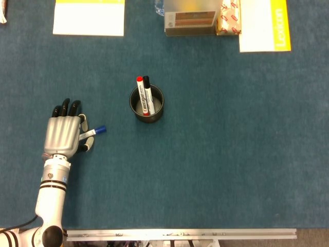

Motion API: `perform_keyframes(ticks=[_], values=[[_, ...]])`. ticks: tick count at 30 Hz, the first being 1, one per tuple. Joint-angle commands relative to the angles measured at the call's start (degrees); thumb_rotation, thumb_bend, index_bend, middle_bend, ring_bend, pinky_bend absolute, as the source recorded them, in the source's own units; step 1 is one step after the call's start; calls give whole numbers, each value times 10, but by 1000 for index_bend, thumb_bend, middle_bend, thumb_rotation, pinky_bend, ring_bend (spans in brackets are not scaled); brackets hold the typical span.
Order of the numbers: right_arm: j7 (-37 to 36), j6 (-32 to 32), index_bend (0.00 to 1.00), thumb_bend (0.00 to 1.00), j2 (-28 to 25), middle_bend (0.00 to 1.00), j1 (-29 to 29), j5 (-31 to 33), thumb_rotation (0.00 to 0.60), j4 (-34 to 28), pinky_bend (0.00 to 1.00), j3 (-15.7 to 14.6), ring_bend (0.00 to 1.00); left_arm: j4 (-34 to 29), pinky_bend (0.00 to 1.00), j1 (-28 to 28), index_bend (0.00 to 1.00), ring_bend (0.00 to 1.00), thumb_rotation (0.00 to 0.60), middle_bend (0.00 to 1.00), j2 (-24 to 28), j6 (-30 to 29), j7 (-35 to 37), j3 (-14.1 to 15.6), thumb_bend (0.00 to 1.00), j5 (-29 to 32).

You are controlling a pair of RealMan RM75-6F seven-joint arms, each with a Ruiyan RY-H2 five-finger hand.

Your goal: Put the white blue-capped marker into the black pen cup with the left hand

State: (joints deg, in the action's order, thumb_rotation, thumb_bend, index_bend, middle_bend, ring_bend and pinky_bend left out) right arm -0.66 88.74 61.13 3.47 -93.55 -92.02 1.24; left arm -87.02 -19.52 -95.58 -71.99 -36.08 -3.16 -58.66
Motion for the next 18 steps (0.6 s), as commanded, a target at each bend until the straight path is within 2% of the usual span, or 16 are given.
perform_keyframes(ticks=[1,18], values=[[0,0,297,0,0,255,0,0,600,0,383,0,219,0,132,0,523,17,488,113,0,0,-1,0,260,1],[0,0,297,0,0,255,0,0,600,0,383,0,219,0,132,1,560,17,485,114,-1,-1,-7,-2,281,4]])
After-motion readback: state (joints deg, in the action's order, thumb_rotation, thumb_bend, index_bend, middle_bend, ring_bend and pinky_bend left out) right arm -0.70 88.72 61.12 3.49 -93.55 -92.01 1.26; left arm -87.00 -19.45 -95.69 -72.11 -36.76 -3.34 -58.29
